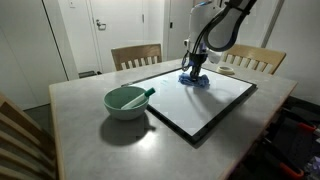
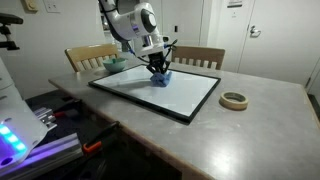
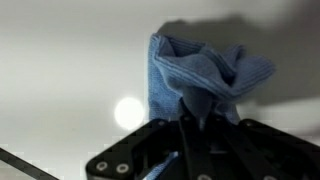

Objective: Move the bowl to the left of the white board then use the blue towel to erase the white board

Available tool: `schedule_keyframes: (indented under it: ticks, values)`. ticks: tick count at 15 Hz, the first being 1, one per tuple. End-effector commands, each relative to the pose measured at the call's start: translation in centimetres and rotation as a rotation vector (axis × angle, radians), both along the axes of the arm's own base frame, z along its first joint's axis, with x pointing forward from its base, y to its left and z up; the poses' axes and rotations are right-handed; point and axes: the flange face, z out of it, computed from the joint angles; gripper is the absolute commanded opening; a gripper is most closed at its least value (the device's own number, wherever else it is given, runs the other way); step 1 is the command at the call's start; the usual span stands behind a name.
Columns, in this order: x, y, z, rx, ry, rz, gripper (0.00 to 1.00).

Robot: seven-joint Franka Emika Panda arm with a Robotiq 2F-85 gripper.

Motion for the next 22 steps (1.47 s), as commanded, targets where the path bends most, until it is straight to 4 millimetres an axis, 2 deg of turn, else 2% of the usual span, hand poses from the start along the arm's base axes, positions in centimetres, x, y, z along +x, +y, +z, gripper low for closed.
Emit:
schedule_keyframes:
  ticks: [1, 3, 7, 16, 22]
  values:
    - [-2.5, -0.6, -4.6, -0.019, 0.059, -0.011, 0.02]
    - [-2.2, 1.1, -4.6, -0.011, 0.059, 0.021, 0.02]
    - [-1.0, 3.3, -4.5, -0.009, 0.053, 0.083, 0.02]
    - [1.8, 10.8, -4.5, 0.025, 0.069, 0.271, 0.02]
    - [3.1, 15.0, -4.1, 0.070, 0.089, 0.382, 0.02]
